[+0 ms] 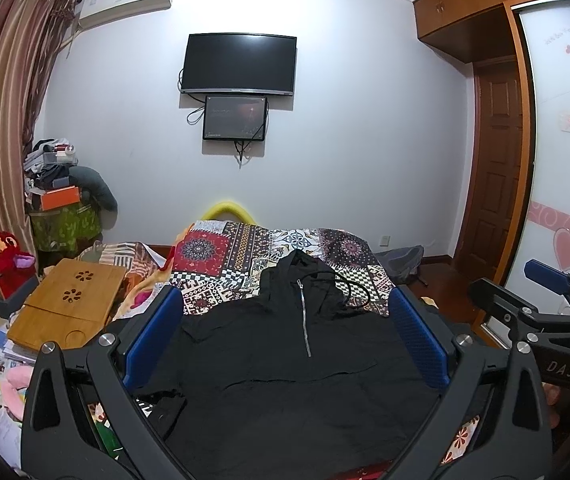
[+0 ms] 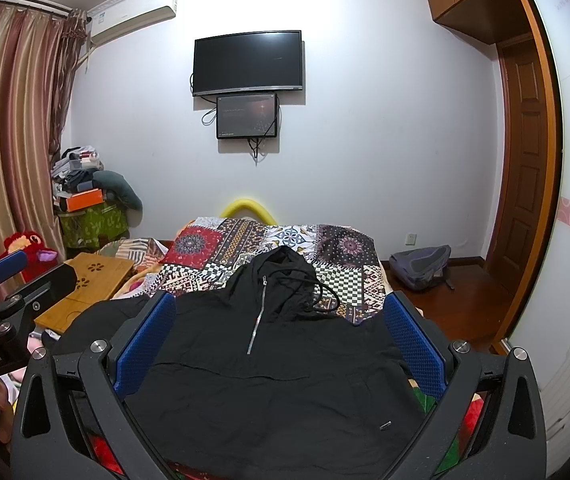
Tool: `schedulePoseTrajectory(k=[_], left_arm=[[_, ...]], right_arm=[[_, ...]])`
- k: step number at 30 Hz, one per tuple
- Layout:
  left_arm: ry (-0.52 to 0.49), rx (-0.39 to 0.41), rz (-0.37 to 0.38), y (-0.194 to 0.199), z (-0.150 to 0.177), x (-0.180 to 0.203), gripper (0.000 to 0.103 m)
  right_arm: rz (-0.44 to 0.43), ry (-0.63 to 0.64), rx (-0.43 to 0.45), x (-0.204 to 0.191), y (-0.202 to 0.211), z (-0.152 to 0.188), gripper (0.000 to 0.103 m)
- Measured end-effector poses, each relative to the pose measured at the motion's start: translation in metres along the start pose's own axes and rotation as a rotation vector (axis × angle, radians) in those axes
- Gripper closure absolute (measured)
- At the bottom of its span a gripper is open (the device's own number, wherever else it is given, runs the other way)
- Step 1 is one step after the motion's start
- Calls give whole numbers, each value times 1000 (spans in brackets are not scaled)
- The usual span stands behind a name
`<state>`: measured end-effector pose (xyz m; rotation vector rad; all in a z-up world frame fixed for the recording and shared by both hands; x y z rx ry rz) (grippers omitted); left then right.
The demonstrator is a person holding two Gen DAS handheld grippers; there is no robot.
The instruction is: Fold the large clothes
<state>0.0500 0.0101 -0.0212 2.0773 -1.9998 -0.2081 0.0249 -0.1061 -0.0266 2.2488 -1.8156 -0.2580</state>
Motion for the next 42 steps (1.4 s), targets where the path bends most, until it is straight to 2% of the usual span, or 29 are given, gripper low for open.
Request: schedulePoseTrajectory(k=[34, 42], left_arm=[[9, -21, -17, -2, 3, -6, 0], [20, -35, -24, -8, 4, -14, 0]], right_arm=[[-2, 9, -19, -3, -7, 13, 0], [-2, 11, -46, -2, -18, 10, 0]])
Point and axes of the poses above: each gripper's, at about its wrist camera, not at the fingertips, and y roughly against the way its jaws point, x to its right, z to its underside, the point moved 5 cm from there along -y, roughly the way its jaws point
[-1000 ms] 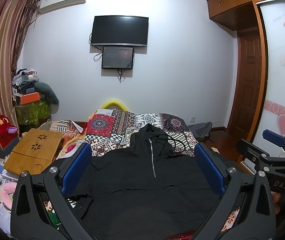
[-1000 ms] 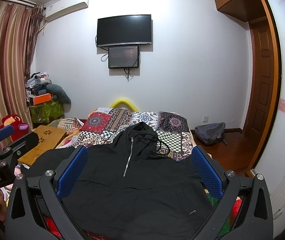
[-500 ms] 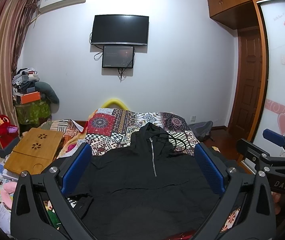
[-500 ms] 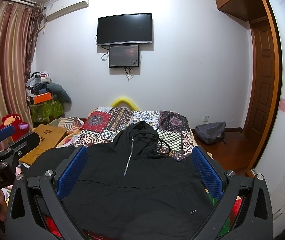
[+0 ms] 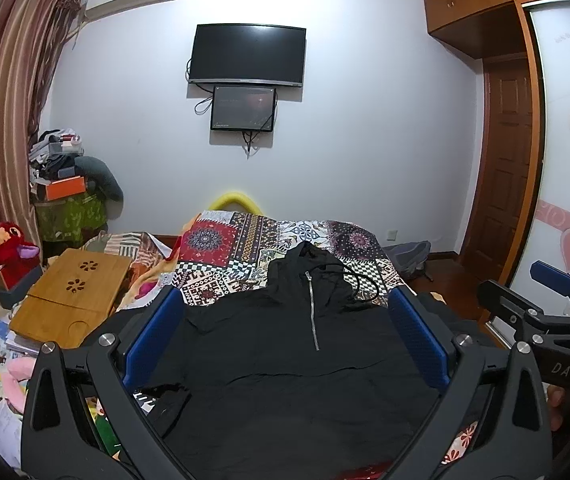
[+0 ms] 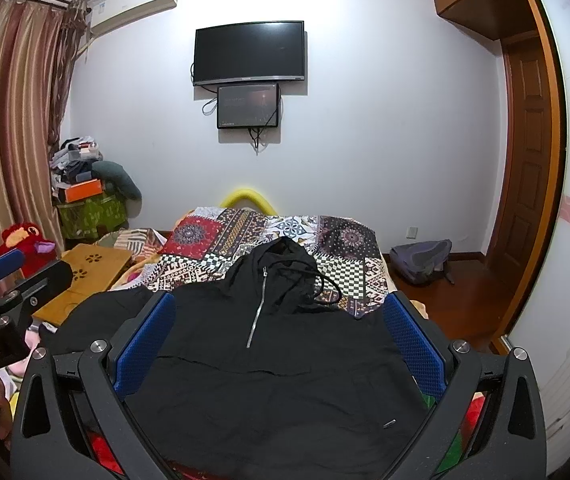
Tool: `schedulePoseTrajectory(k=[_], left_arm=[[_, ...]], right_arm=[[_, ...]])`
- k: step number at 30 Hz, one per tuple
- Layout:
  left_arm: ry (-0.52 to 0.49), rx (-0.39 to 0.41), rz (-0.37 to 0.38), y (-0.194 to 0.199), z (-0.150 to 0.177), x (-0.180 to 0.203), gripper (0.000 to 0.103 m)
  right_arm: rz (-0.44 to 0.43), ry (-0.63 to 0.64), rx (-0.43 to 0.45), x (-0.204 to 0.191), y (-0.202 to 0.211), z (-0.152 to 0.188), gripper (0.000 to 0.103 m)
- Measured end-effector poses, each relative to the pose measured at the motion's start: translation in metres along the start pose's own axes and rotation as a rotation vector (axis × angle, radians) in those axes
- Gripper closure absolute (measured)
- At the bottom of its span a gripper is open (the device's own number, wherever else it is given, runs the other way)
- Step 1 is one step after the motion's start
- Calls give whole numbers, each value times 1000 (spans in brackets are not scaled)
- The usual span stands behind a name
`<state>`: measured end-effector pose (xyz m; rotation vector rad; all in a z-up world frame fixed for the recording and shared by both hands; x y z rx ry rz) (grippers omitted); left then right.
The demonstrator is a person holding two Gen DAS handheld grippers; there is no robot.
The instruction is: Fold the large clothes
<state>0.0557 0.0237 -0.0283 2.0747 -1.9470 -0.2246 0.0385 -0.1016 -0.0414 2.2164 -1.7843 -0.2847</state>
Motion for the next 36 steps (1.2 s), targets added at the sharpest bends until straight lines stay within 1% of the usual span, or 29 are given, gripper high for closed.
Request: schedulePoseTrajectory(k=[4, 10, 14, 17, 19, 22, 24, 25, 29, 31, 32, 33, 35, 36], left_arm=[[1, 1, -48, -7, -1, -14, 0], [7, 1, -140, -22, -2, -51, 0], [40, -27, -209, -36, 4, -88, 0], [84, -67, -309, -47, 15, -129, 0], [124, -100, -346, -53, 25, -158, 0], [242, -186, -372, -66, 48, -213, 0], [333, -246, -386, -71, 66, -247, 0], [395, -278, -398, -74, 78, -269, 0], [575, -375, -457, -77, 124, -329, 0], [642, -412, -477, -77, 146, -354, 0], [681, -431, -476, -79, 158, -365, 0], [731, -443, -456, -83, 170, -374, 0], [861, -454, -391, -86, 193, -389, 2], [934, -460, -354, -89, 206, -396, 8]], right_arm=[[5, 11, -20, -1, -8, 1, 0], [13, 19, -68, -4, -29, 5, 0], [18, 25, -106, -5, -45, 9, 0], [25, 30, -137, -5, -58, 12, 0], [25, 31, -161, -5, -67, 15, 0], [25, 30, -201, -7, -79, 20, 0], [30, 34, -224, -8, -88, 23, 0], [36, 39, -236, -8, -91, 26, 0], [57, 55, -281, -8, -103, 32, 0], [69, 61, -303, -7, -108, 35, 0], [74, 63, -313, -6, -111, 36, 0], [79, 66, -321, -6, -113, 37, 0], [88, 69, -340, -6, -118, 39, 0], [89, 69, -346, -6, -121, 40, 0]])
Point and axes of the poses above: each gripper's, at about its wrist camera, not at the fingertips, and y roughly against the way its jaws point, x to its right, z to its underside, the point moved 5 cm from there along -y, roughly the way its jaws point
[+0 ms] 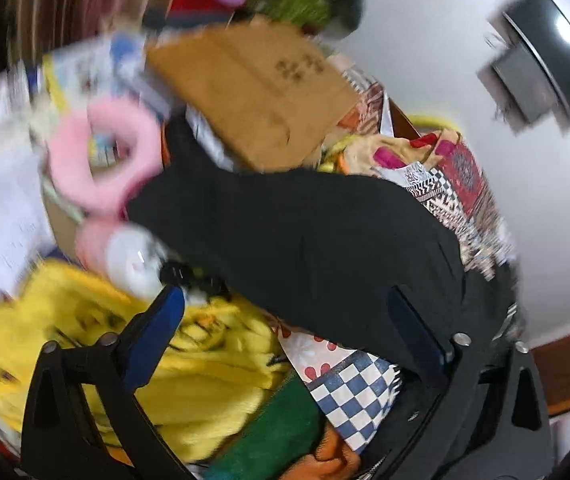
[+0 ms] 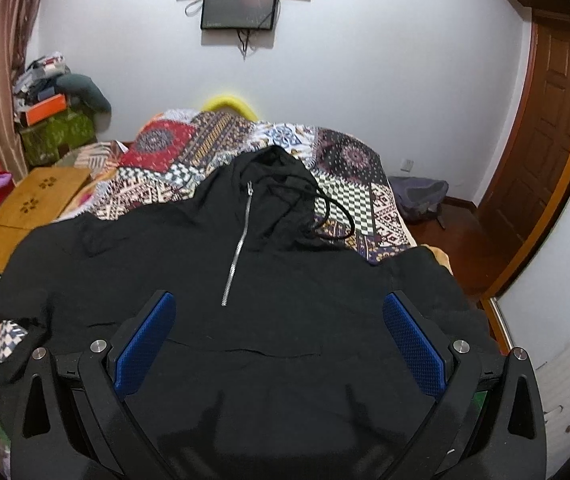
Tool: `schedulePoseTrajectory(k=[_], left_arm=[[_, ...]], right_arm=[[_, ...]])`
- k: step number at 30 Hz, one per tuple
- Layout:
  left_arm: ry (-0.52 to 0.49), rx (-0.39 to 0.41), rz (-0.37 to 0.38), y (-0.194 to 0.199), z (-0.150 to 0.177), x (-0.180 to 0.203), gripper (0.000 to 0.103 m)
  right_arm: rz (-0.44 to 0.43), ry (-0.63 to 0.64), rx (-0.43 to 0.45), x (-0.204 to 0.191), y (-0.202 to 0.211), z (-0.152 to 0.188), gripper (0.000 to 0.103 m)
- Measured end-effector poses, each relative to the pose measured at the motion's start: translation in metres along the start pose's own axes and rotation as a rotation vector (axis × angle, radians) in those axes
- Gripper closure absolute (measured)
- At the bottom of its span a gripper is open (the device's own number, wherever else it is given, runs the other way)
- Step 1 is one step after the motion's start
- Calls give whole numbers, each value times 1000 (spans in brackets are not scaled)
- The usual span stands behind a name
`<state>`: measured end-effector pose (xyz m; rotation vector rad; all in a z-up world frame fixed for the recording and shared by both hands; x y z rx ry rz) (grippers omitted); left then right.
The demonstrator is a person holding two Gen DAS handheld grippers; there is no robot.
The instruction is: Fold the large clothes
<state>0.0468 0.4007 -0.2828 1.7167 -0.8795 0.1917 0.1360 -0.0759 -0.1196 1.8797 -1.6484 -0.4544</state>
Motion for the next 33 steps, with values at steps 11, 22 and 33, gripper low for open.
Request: schedulePoseTrajectory(k=[11, 22, 33], left_arm=[[239, -62, 63, -51, -17, -68, 25], [235, -89, -11, -90, -41, -79, 66], [-59, 111, -123, -32, -62, 0, 100]], right_arm=[[23, 39, -34, -12, -20, -5, 0], [25, 30, -34, -12, -20, -8, 0], [22, -20, -8, 5, -9, -7, 0]])
Point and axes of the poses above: each gripper's, at about its wrist camera, not at the fingertips, and y roughly against the way its jaws point, x to its right, z to its underside, the point moved 5 cm from there along -y, roughly the way its jaws point
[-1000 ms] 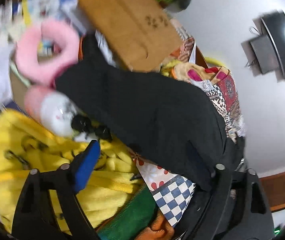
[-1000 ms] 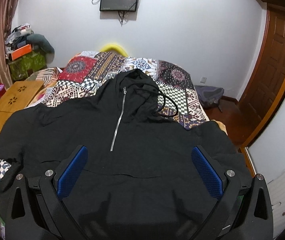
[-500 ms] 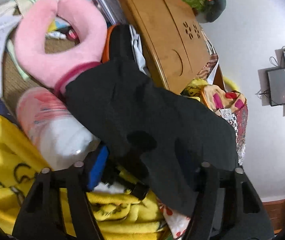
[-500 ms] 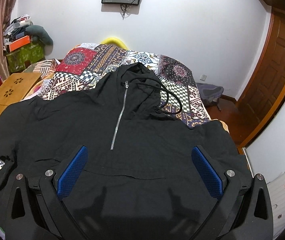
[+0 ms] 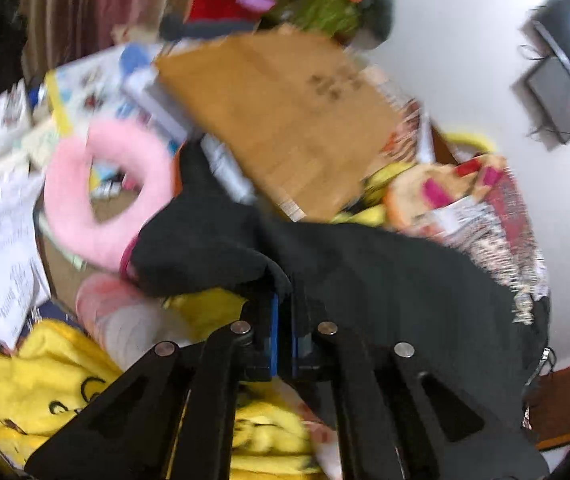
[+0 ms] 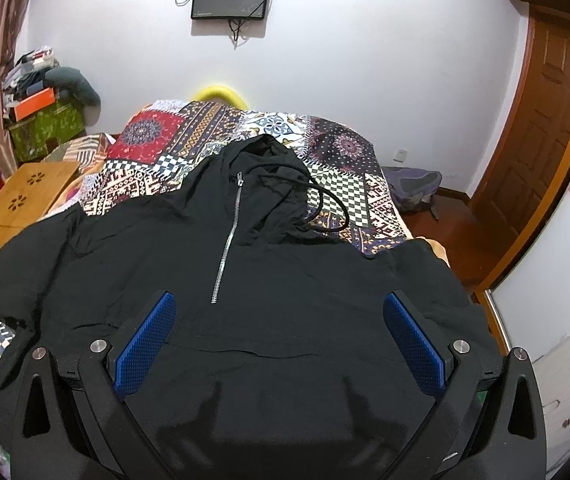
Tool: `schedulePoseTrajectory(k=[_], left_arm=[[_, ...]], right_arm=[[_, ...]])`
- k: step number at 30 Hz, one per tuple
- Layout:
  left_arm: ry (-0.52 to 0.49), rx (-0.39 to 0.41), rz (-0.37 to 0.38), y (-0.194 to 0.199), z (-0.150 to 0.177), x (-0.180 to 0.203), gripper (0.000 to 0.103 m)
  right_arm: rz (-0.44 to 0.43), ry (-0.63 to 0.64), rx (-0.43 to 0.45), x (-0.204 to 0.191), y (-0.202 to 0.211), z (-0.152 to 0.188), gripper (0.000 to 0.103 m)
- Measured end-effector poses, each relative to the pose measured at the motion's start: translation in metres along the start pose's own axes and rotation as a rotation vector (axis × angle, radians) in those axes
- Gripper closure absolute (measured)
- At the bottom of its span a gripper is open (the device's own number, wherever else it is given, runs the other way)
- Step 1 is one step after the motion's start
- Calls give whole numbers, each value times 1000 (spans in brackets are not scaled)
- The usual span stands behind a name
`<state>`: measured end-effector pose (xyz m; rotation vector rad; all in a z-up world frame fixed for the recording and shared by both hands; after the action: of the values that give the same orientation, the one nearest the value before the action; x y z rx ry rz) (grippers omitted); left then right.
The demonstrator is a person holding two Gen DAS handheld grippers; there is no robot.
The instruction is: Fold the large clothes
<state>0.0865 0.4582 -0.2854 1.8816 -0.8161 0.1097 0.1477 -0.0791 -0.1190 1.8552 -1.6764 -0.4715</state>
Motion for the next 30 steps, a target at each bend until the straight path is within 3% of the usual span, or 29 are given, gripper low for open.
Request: schedulePoseTrajectory(k=[5, 8, 15, 19, 23, 30], left_arm=[[-139, 135, 97, 60, -20, 71, 101], [-216, 185, 201, 92, -26, 125, 101], [-397, 218, 433, 144, -1, 265, 101], [-507, 183, 536, 157, 33, 344, 101], [-649, 126, 606, 157, 91, 416, 101], [-880, -55, 595, 120, 217, 491, 101]], right_arm=[[1, -15, 10, 9, 3, 2, 0], [-5, -33, 16, 19, 5, 5, 0], [39, -43, 36, 50, 9, 17, 0], [57, -60, 19, 70, 6, 27, 0], [58, -100, -2, 92, 5, 38, 0], [53, -181, -25, 127, 6, 51, 0]])
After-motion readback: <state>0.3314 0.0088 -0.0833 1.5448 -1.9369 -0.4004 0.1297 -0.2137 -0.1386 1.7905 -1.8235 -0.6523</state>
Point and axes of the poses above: each gripper's, at about its wrist camera, not at the fingertips, and y roughly against the way its jaws point, x to its right, z to its underside, the point moved 5 cm from there along -y, roughly the way its jaws point
